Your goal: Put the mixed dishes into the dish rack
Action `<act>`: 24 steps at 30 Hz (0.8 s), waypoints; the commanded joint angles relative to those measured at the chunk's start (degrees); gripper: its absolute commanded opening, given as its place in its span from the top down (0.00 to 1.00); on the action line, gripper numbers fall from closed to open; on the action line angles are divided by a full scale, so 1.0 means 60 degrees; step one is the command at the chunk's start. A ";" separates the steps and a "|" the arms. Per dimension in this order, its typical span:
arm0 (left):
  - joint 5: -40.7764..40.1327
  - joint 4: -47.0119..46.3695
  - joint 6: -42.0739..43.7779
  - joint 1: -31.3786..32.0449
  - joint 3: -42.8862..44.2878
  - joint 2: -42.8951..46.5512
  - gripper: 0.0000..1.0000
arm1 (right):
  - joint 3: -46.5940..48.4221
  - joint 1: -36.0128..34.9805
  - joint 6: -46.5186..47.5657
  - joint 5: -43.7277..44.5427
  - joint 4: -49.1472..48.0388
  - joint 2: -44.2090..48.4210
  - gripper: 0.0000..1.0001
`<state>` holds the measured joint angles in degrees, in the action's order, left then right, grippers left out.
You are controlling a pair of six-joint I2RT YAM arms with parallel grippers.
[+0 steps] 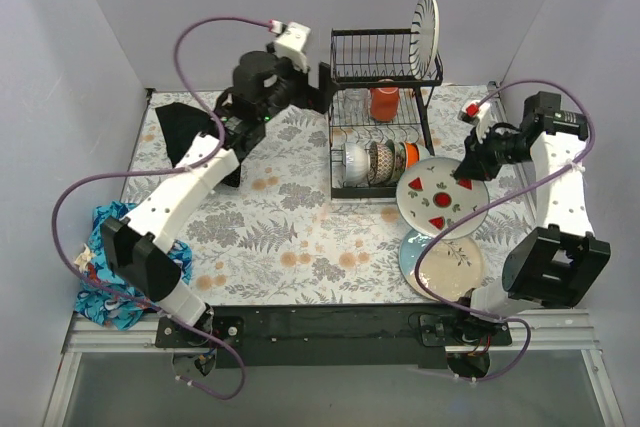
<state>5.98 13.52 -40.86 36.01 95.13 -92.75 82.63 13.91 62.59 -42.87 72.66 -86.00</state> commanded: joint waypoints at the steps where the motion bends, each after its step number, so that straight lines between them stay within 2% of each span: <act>1: -0.0879 0.0002 0.0161 -0.1121 -0.0752 0.0370 0.14 | 0.2074 -0.0852 -0.1713 -0.1379 0.0473 0.0768 0.99; 2: -0.0879 0.0119 0.0058 -0.1689 -0.0825 0.0240 0.14 | 0.2455 -0.0984 -0.2034 -0.1612 0.0472 0.0725 0.99; 6: -0.0674 0.0617 -0.0498 -0.2412 -0.1410 -0.0171 0.14 | 0.4622 -0.1687 -0.4230 -0.2053 -0.0286 0.0038 0.99; 8: -0.0470 0.0648 -0.0689 -0.2529 -0.2039 -0.0201 0.15 | 0.5357 -0.1893 -0.5914 -0.1822 -0.1922 -0.0052 0.99; 10: -0.0251 0.0676 -0.1010 -0.2530 -0.2406 -0.0201 0.15 | 0.5273 -0.2215 -0.7754 -0.1368 -0.3445 0.0167 0.99; 11: -0.0119 0.0706 -0.1113 -0.2530 -0.2785 -0.0186 0.15 | 0.5112 -0.2303 -0.8389 -0.0843 -0.5339 0.0298 0.99; 13: 0.0334 0.0735 -0.1362 -0.2530 -0.3139 -0.0084 0.15 | 0.4688 -0.2844 -0.9372 0.0036 -0.7121 0.0664 0.99; 14: 0.0438 0.0764 -0.1436 -0.2530 -0.3373 -0.0069 0.15 | 0.4323 -0.3020 -1.0232 0.1056 -0.8493 0.0753 0.99; 15: 0.0570 0.0779 -0.1495 -0.2530 -0.3491 0.0003 0.15 | 0.4232 -0.3341 -1.0357 0.1429 -0.9058 0.0826 0.99; 16: 0.0600 0.0808 -0.1568 -0.2530 -0.3594 0.0019 0.15 | 0.4275 -0.3547 -1.0619 0.1795 -0.9368 0.0754 0.99; 17: 0.0702 0.0808 -0.1656 -0.2530 -0.3769 0.0062 0.15 | 0.4609 -0.3781 -1.0622 0.2843 -0.9516 0.0667 0.99; 20: 0.0835 0.0809 -0.1686 -0.2530 -0.3960 0.0180 0.15 | 0.5340 -0.4734 -1.0461 0.4793 -0.9869 0.0198 0.99; 22: 0.0878 0.0794 -0.1700 -0.2530 -0.4048 0.0296 0.15 | 0.5723 -0.5568 -0.9979 0.6171 -1.0029 -0.0226 0.99; 23: 0.0922 0.0779 -0.1715 -0.2530 -0.4092 0.0326 0.15 | 0.5827 -0.5803 -0.9861 0.7832 -1.0175 -0.0518 0.99; 24: 0.0981 0.0736 -0.1730 -0.2530 -0.4238 0.0370 0.15 | 0.6089 -0.6110 -0.9700 0.8370 -1.0467 -0.0666 0.99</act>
<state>9.72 18.98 -50.33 20.78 71.22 -95.31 111.98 -17.12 5.23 -16.43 26.57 -87.74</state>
